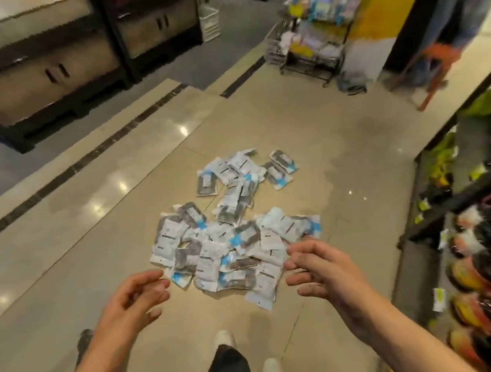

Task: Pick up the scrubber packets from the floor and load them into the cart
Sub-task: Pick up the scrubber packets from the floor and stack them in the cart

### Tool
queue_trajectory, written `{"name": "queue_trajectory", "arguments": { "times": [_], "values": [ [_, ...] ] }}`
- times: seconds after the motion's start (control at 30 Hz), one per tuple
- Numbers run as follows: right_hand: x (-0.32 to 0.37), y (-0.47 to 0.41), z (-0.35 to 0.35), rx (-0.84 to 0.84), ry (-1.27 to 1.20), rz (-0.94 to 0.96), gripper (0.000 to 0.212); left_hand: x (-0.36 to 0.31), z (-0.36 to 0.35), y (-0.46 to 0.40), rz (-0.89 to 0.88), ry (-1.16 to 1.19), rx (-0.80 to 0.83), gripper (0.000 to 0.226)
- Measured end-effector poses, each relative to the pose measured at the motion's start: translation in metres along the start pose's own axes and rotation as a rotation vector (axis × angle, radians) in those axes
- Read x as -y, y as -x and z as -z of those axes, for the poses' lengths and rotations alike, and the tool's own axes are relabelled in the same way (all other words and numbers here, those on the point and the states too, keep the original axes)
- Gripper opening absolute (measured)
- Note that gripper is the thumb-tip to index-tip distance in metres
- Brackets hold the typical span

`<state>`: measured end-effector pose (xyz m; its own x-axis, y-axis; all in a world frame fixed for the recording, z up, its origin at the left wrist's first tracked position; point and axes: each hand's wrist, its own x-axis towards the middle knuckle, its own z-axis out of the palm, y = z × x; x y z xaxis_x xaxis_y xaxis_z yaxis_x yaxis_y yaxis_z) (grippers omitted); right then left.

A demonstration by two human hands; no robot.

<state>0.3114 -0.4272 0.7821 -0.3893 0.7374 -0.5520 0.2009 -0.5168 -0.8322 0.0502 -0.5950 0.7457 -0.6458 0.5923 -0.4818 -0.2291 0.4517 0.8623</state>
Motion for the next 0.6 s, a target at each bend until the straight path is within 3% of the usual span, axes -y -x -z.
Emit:
{"name": "queue_trajectory", "arguments": {
  "times": [0.33,0.6],
  "values": [
    [0.026,-0.028,0.008,-0.365,-0.164,-0.052,0.014,-0.052,-0.065,-0.127,0.024,-0.22,0.397,0.02],
    [0.041,-0.054,0.03,-0.509,-0.233,-0.083,0.013,-0.088,-0.121,-0.189,0.036,-0.282,0.387,0.016]
  ]
}}
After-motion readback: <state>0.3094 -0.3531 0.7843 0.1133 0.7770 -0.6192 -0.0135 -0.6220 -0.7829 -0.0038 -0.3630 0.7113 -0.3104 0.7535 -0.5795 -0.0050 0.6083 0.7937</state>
